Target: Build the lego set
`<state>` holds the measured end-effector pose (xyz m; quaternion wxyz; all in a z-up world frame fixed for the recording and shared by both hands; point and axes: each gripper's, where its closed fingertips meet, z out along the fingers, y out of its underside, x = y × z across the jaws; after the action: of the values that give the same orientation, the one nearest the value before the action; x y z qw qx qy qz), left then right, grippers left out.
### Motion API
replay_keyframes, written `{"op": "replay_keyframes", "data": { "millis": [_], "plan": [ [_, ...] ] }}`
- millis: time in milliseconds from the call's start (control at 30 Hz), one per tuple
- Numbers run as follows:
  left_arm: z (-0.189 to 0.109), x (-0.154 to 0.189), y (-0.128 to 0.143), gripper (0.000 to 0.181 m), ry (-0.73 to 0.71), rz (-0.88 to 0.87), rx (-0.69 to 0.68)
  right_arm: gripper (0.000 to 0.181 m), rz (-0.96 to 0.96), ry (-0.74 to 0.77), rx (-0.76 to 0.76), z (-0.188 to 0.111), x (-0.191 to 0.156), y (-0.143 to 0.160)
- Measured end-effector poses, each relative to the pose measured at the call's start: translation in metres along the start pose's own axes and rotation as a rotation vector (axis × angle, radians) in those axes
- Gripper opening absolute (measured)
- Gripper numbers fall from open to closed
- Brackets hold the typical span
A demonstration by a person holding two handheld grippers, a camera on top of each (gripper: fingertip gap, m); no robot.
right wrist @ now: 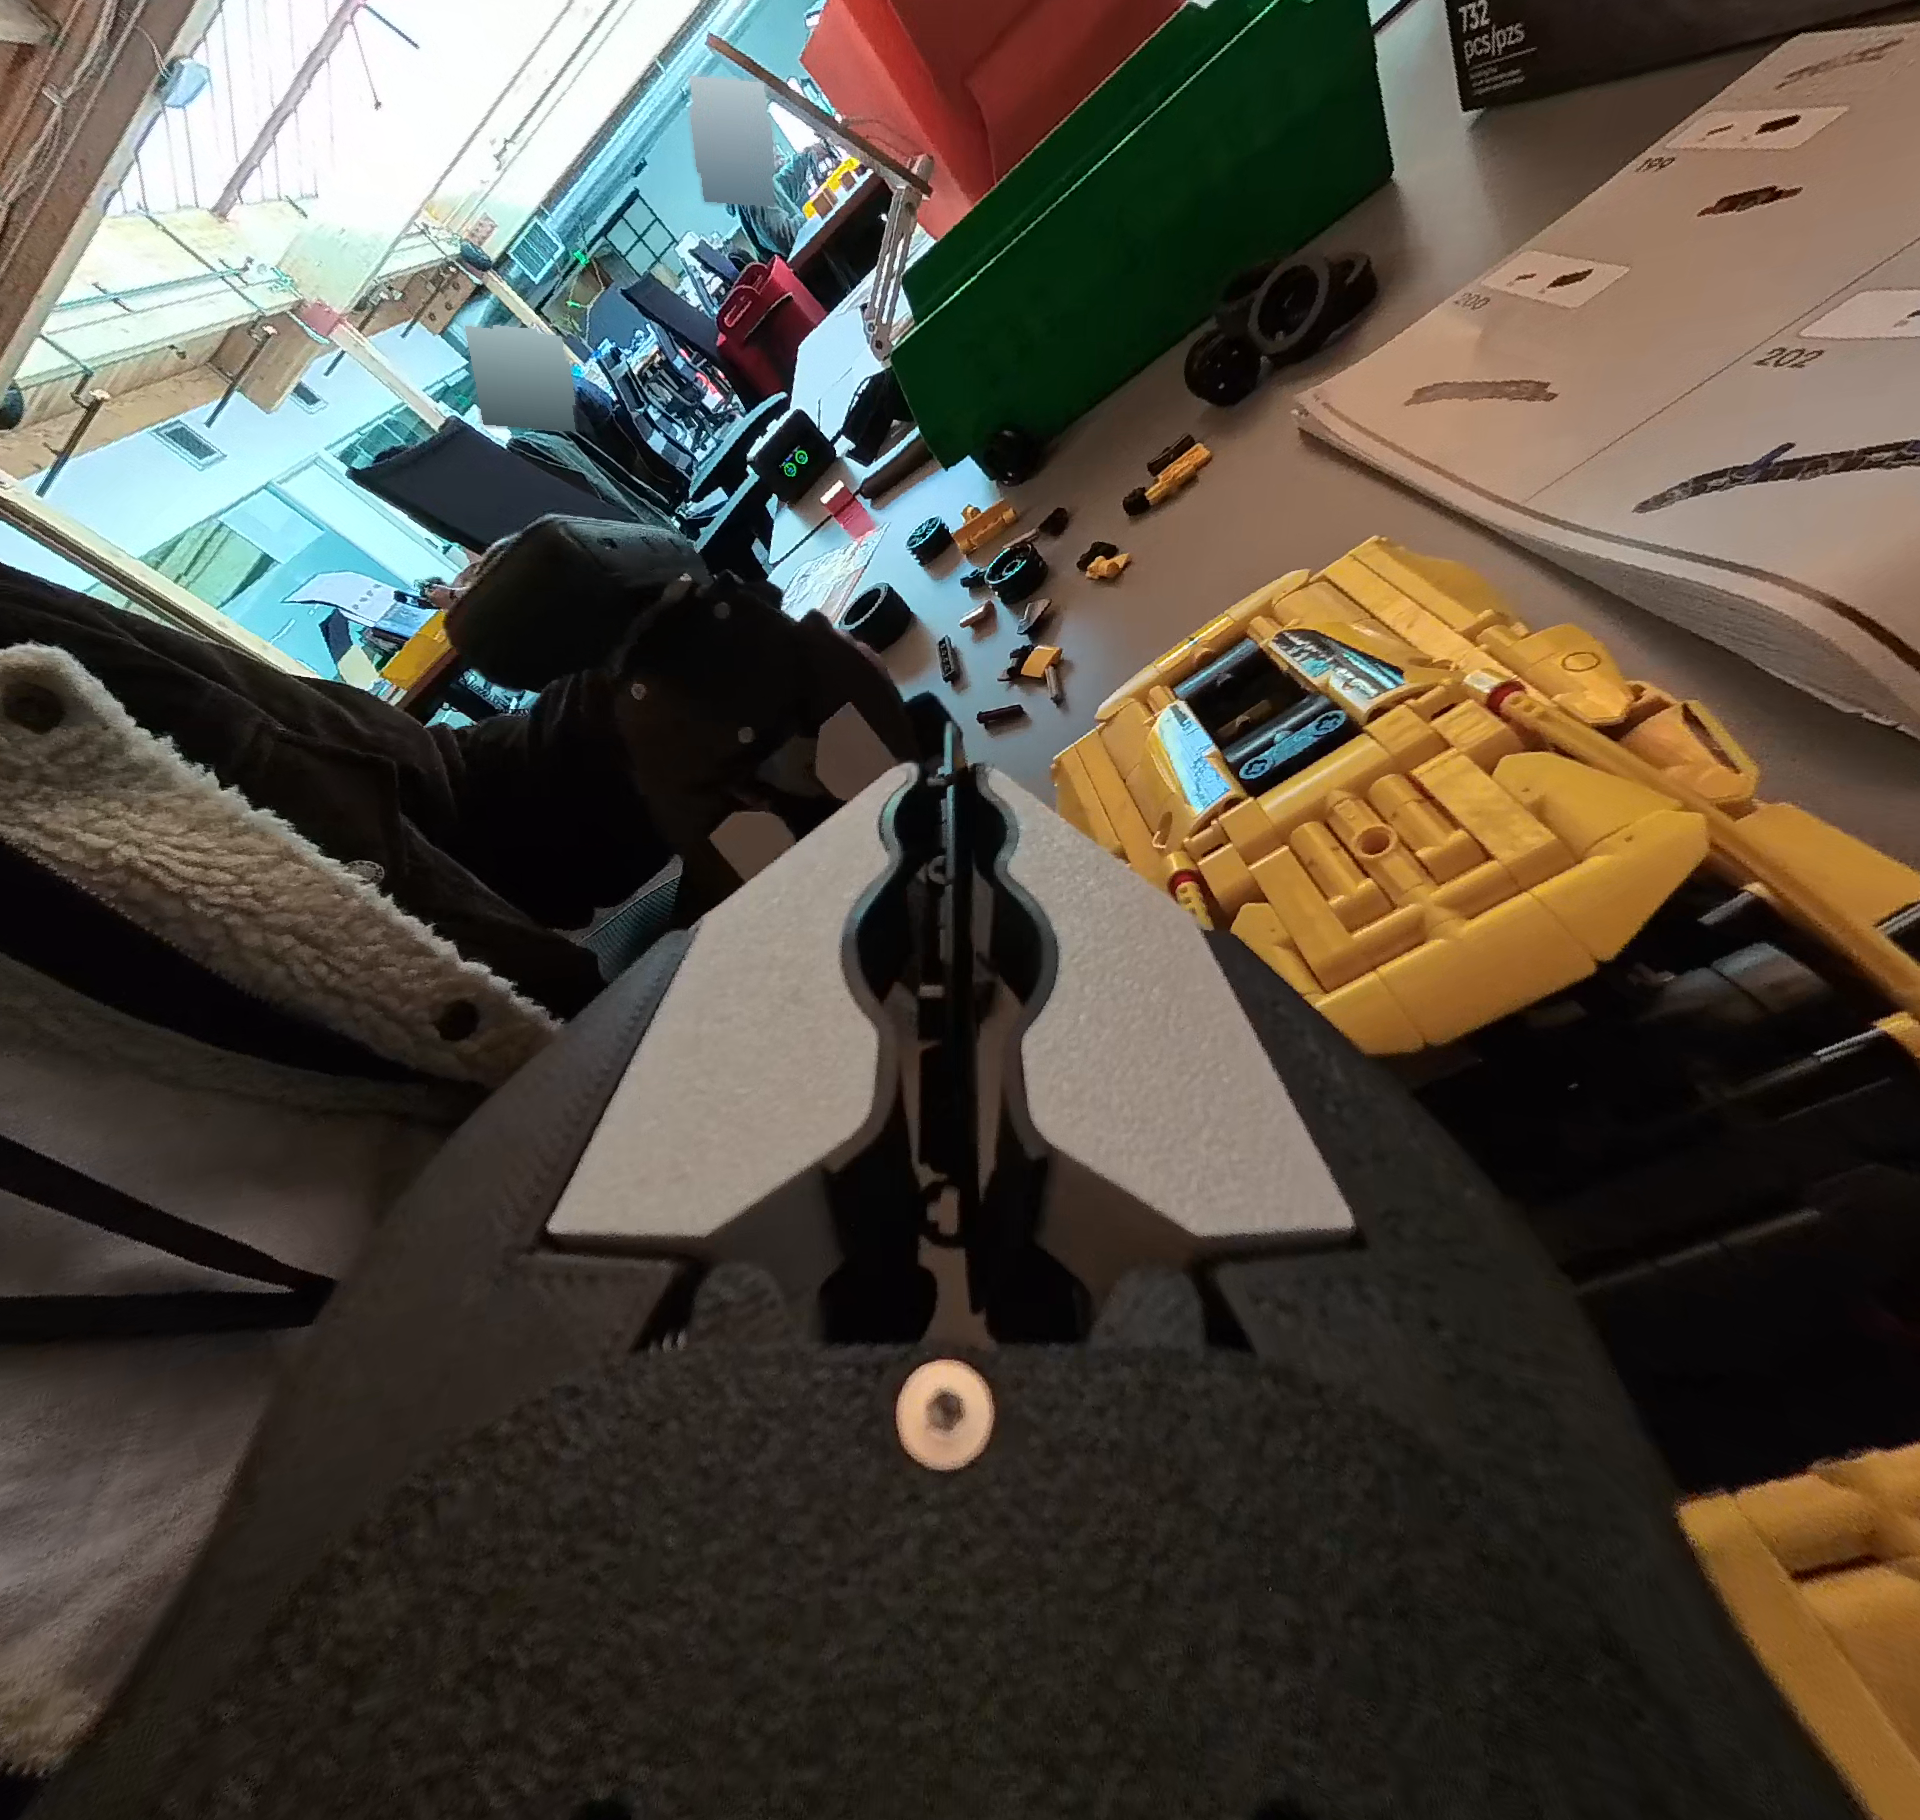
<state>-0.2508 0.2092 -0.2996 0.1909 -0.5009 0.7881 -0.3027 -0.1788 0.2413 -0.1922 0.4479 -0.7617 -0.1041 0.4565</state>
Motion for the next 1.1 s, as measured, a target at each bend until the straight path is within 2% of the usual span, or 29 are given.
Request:
{"op": "replay_keyframes", "data": {
  "millis": [200,300,433,500,567,633,767,933,1033,1100],
  "plan": [
    [-0.006,-0.022,-0.008,0.021,-0.117,-0.005,0.022,0.006,0.001,-0.003,0.000,0.000,0.000,0.000],
    [-0.015,-0.029,-0.007,0.021,-0.207,-0.167,0.012,0.007,0.004,0.000,0.003,-0.001,0.001,0.000],
    [-0.016,-0.020,-0.016,0.014,-0.299,-0.536,0.099,0.007,0.004,-0.001,0.004,-0.001,0.001,-0.001],
    [-0.008,-0.011,-0.012,0.015,-0.319,-0.591,0.066,0.007,0.005,-0.005,0.003,-0.001,0.001,-0.001],
    [-0.002,-0.009,-0.007,0.025,-0.351,-0.611,0.023,0.007,0.007,-0.009,0.002,-0.001,0.000,0.000],
    [0.000,-0.011,-0.006,0.028,-0.373,-0.631,0.008,0.007,0.005,-0.012,0.004,-0.001,-0.001,-0.001],
    [0.007,-0.012,-0.008,0.028,-0.378,-0.583,-0.022,0.007,0.001,-0.015,0.008,-0.003,-0.003,-0.002],
    [0.010,-0.014,-0.011,0.019,-0.391,-0.405,-0.066,0.007,-0.001,-0.014,0.005,-0.003,-0.003,-0.002],
    [0.010,-0.014,-0.012,0.019,-0.359,-0.252,-0.062,0.007,-0.006,-0.009,0.003,-0.003,-0.003,-0.001],
    [0.012,-0.006,-0.015,0.019,-0.286,-0.117,-0.030,0.007,-0.001,-0.011,0.000,-0.003,-0.002,-0.001]
  ]
}}
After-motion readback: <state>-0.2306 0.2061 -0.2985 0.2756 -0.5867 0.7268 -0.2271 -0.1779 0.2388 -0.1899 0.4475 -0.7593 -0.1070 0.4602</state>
